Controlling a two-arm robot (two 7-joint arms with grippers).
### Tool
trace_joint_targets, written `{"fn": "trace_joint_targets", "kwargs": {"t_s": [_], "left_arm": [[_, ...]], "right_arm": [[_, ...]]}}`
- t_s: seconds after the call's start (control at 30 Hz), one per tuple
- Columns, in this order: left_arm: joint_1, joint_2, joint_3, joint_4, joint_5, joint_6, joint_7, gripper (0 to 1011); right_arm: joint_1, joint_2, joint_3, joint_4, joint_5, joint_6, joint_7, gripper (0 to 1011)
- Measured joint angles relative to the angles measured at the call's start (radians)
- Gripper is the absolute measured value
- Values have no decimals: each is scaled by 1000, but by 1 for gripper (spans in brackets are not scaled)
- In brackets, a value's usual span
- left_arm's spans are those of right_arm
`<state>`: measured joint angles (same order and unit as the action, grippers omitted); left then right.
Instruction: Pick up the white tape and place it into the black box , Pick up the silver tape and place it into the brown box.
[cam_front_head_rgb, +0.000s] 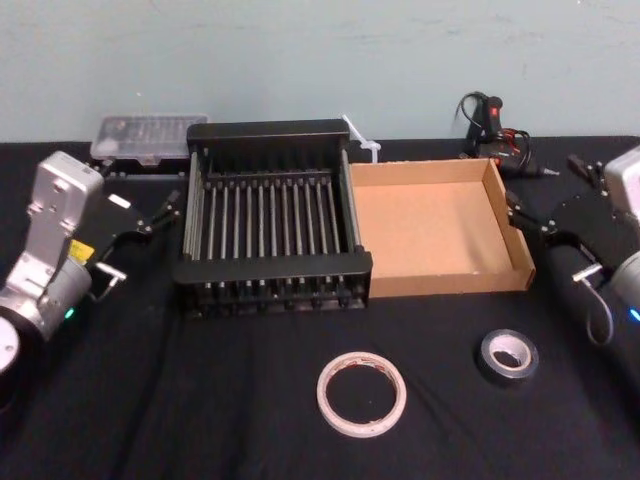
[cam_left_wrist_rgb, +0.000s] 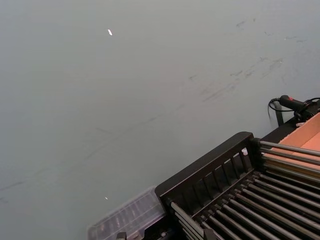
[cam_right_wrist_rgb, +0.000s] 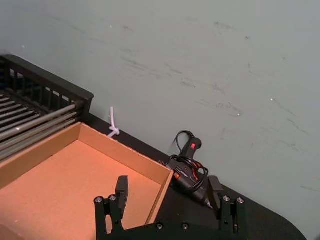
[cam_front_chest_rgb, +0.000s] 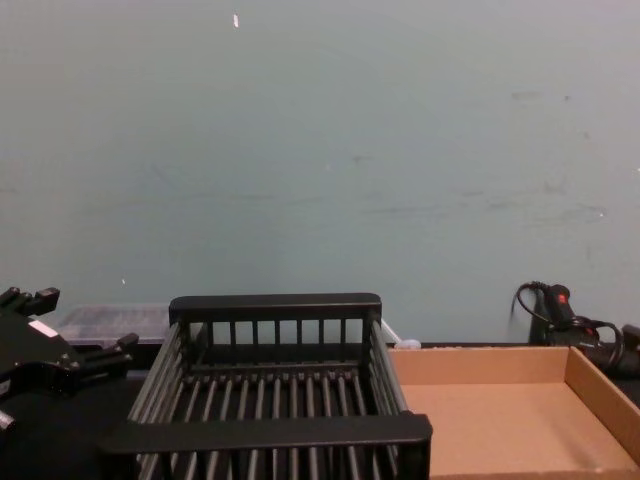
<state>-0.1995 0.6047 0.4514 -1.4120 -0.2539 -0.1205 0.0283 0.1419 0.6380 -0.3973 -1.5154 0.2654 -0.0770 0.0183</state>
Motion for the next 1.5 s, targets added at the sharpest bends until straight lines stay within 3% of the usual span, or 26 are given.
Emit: {"fn": "trace_joint_targets", "kwargs": {"t_s": [0.33,0.6,0.73,1.0,1.5], "left_arm": [[0,0,0,0,0,0,0,1001],[0,0,0,0,0,0,0,1001],[0,0,0,0,0,0,0,1001],[0,0,0,0,0,0,0,1001],[0,0,0,0,0,0,0,1001]], "right_arm": [[-94,69,69,-125,53,63,51,1002],[-187,138,136,-224,124,131,122,1002],[-223,156,159,-253,157,166,152,1002],[-263,167,174,-274,192,251,203,1002],[-254,153,163,-264,197,392,259,1002]]}}
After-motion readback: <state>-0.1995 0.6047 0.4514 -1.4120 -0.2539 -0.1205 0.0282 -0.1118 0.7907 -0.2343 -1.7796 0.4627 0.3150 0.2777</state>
